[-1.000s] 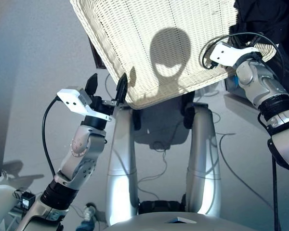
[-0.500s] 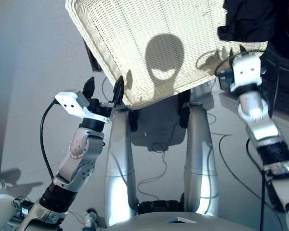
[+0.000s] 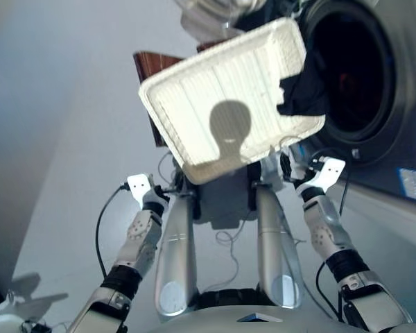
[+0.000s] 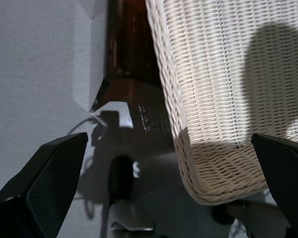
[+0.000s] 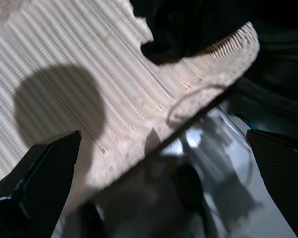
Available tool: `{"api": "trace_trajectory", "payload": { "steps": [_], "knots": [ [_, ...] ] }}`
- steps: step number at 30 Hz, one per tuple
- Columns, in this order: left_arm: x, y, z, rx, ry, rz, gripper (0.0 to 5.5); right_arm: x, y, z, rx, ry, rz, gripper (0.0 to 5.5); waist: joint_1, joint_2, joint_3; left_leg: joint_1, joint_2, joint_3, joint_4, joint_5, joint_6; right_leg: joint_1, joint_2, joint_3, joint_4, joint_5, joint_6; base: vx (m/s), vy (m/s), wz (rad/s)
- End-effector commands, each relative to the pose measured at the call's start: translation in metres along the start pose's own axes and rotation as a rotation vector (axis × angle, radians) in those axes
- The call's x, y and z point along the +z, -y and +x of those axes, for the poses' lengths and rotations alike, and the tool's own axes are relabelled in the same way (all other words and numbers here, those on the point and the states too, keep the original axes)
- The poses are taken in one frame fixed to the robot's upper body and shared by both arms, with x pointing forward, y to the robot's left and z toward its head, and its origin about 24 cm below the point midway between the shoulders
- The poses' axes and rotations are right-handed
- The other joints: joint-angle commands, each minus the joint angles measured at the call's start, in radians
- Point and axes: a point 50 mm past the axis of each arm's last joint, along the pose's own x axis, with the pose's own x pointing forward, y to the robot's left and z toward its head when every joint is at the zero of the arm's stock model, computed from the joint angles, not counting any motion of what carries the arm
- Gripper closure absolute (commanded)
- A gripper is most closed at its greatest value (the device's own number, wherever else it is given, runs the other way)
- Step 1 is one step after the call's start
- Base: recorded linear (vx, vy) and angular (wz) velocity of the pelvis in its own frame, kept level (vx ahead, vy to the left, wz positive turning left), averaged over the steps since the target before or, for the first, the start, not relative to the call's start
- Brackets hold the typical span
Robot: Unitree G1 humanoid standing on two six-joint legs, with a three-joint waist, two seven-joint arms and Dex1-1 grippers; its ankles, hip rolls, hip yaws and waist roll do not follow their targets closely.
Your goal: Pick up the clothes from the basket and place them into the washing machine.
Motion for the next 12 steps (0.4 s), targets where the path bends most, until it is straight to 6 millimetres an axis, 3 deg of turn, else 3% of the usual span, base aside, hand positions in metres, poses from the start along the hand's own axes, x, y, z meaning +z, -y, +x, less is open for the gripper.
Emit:
{"api": "trace_trajectory", "payload": {
  "steps": [1, 5, 9, 12],
  "knots": [
    [-0.010, -0.015, -0.009, -0.006, -0.036, 0.100, 0.00, -0.021, 0.018, -0.018, -0.010, -0.099, -0.112, 0.00, 0.015, -0.004, -0.056, 0.089, -0.002, 0.027, -0.139, 0.113, -0.017, 0.138, -0.017, -0.058, -0.206, 0.136, 0.072, 0.225, 0.044, 0.049],
    [-0.047, -0.034, -0.030, 0.039, -0.209, 0.124, 0.00, -0.074, 0.051, -0.057, -0.134, -0.356, -0.105, 0.00, 0.023, -0.005, -0.156, 0.224, -0.012, 0.022, -0.256, 0.129, -0.020, 0.287, -0.027, -0.080, -0.331, 0.165, 0.089, 0.215, 0.041, 0.085],
    [-0.081, -0.060, -0.062, 0.132, -0.389, 0.137, 0.00, -0.113, 0.075, -0.104, -0.256, -0.556, -0.051, 0.00, 0.024, -0.010, -0.244, 0.337, -0.012, 0.033, -0.336, 0.131, -0.019, 0.397, -0.034, -0.092, -0.413, 0.182, 0.102, 0.175, 0.055, 0.060],
    [-0.099, -0.075, -0.083, 0.181, -0.513, 0.149, 0.00, -0.128, 0.083, -0.127, -0.295, -0.658, -0.053, 0.00, 0.025, -0.010, -0.313, 0.397, -0.011, 0.039, -0.387, 0.134, -0.018, 0.447, -0.038, -0.091, -0.454, 0.195, 0.113, 0.128, 0.056, 0.036]
  ]
}}
